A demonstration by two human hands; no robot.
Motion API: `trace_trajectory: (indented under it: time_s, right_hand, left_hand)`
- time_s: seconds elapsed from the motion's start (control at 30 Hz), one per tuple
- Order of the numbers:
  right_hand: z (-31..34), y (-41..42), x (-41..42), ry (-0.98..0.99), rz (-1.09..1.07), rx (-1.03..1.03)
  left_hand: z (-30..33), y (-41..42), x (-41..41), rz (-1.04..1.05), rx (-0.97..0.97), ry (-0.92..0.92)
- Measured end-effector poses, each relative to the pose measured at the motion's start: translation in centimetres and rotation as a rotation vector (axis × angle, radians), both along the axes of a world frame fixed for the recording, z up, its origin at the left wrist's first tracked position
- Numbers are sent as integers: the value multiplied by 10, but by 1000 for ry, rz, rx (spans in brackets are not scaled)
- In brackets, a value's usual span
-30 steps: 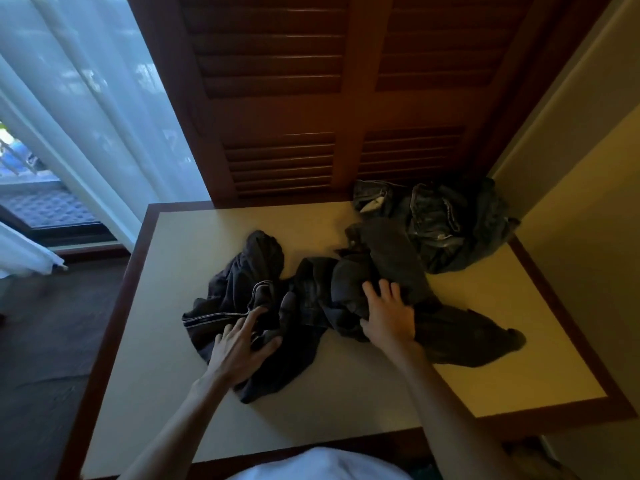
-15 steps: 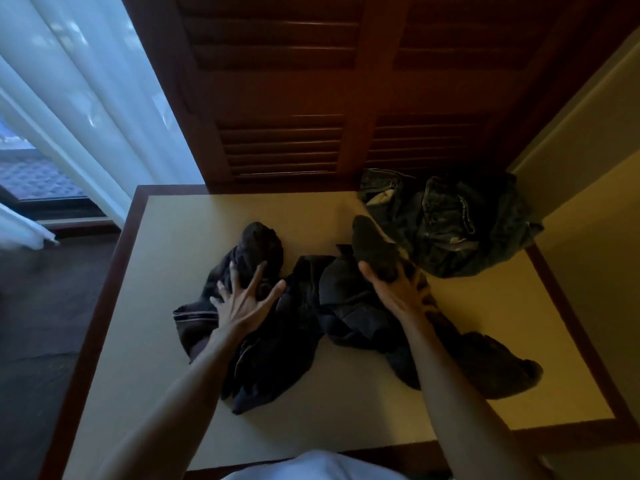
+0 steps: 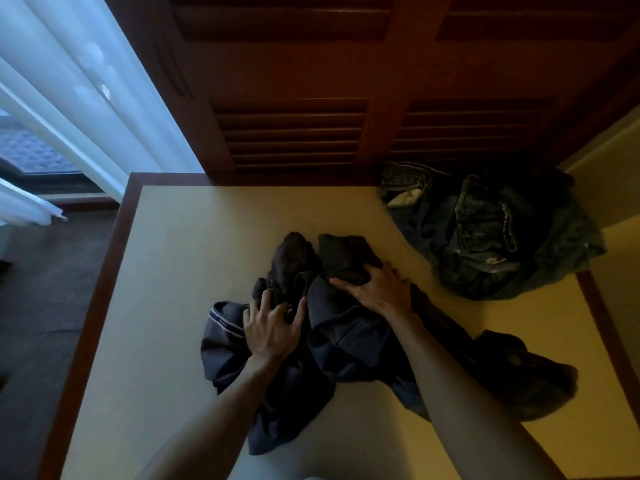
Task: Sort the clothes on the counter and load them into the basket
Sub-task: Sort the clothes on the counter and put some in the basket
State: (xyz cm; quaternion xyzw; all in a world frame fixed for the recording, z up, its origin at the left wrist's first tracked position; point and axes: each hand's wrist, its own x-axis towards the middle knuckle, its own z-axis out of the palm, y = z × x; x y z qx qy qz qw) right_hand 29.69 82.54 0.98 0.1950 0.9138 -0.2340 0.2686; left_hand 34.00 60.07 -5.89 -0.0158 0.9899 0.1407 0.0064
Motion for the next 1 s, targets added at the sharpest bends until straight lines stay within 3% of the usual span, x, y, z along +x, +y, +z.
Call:
trace_trajectory:
  time_s: [0.2, 0.43, 0.57, 0.8, 1.0]
  right_hand:
    - [-5, -8, 24, 103, -61, -7]
    - [32, 3, 94, 317, -322, -131]
    - [83, 15, 133, 526, -449, -116]
    - [176, 16, 220, 899, -700, -22]
    - [238, 24, 322, 1156, -870, 163]
  left_hand:
    - [26, -1, -10, 44, 77, -84]
    - [61, 23, 33, 55, 313, -142]
    - [96, 49, 50, -42, 407, -127]
    - [172, 86, 74, -276, 640, 88]
    - [226, 131, 131, -533, 818, 117]
